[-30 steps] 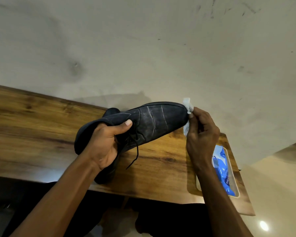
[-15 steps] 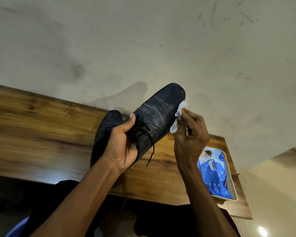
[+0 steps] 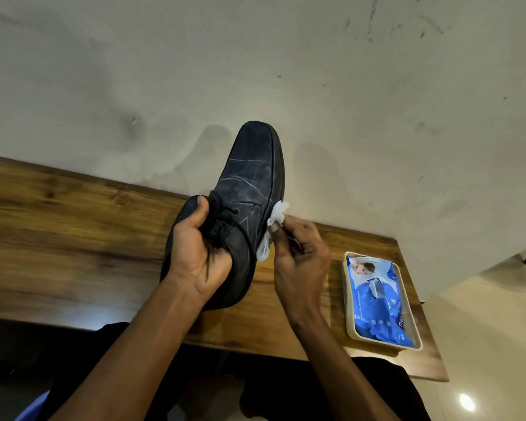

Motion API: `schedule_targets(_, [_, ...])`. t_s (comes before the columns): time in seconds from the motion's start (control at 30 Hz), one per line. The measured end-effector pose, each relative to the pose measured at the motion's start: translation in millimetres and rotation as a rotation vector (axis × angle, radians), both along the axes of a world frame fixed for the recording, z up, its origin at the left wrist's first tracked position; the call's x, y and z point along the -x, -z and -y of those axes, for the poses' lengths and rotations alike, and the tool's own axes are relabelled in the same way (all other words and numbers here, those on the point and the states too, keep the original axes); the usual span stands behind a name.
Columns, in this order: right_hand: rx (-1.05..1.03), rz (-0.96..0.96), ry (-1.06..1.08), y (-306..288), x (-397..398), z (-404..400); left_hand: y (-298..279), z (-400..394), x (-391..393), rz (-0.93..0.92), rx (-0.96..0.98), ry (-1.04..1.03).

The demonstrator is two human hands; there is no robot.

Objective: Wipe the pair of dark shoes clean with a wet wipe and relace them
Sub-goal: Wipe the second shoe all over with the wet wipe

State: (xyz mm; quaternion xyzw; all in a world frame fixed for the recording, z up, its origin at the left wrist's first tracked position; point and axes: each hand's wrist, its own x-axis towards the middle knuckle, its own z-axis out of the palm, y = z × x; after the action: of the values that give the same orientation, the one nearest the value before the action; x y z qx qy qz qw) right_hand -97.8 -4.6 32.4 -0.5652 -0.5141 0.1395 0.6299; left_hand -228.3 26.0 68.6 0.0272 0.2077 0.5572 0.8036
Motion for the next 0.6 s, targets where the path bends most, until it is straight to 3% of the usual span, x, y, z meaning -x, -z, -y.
schedule_targets(0.13, [-0.057, 0.001, 0.064, -19.8, -17.5, -23.6, -3.6, 5.3, -2.8, -0.004, 0.005, 0.04])
schedule_targets(0.37, [-0.104, 0.231, 0.073, -43.1, -45.1, -56.2, -0.1, 11.6, -3.6, -0.076, 0.047, 0.169])
schedule_targets(0.6, [-0.127, 0.384, 0.099, -26.7, -34.4, -35.5, 5.1, 10.7, -8.8, -0.077, 0.075, 0.1])
